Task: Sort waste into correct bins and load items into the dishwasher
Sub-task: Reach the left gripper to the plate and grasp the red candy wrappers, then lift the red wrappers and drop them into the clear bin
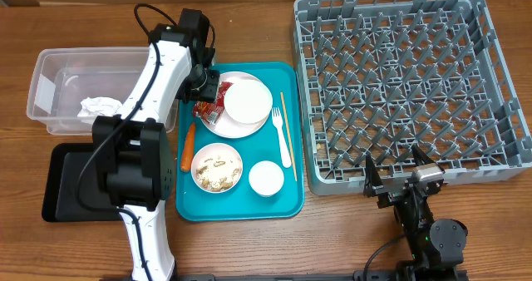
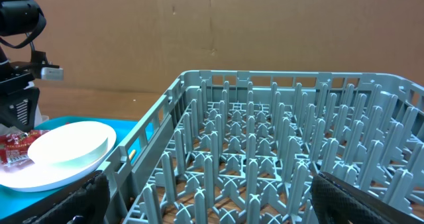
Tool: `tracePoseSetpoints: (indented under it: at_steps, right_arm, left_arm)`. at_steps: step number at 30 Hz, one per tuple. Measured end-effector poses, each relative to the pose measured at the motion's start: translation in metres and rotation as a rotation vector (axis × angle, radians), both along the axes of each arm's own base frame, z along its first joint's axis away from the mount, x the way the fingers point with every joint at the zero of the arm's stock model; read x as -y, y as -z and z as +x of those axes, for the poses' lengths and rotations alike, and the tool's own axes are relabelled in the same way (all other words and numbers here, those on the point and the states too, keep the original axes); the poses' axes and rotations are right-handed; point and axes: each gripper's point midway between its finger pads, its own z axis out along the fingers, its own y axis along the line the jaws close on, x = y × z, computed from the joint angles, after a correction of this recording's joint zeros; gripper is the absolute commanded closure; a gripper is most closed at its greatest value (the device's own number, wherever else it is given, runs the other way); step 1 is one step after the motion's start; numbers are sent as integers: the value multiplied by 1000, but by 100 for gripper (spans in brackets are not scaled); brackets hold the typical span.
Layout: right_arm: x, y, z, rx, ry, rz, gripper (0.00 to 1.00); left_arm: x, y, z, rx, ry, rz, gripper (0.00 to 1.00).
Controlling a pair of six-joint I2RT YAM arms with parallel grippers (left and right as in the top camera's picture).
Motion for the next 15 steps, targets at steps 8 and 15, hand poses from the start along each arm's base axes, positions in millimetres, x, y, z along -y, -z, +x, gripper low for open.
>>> tracePoseSetpoints:
  at_steps: [8, 15]
  right_arm:
    - [0, 0, 0, 0, 0, 0, 0]
    - [0, 0, 0, 0, 0, 0, 0]
  left_arm:
    - [0, 12, -3, -5, 0, 1, 50]
    - [-2, 18, -6, -16, 0, 6, 50]
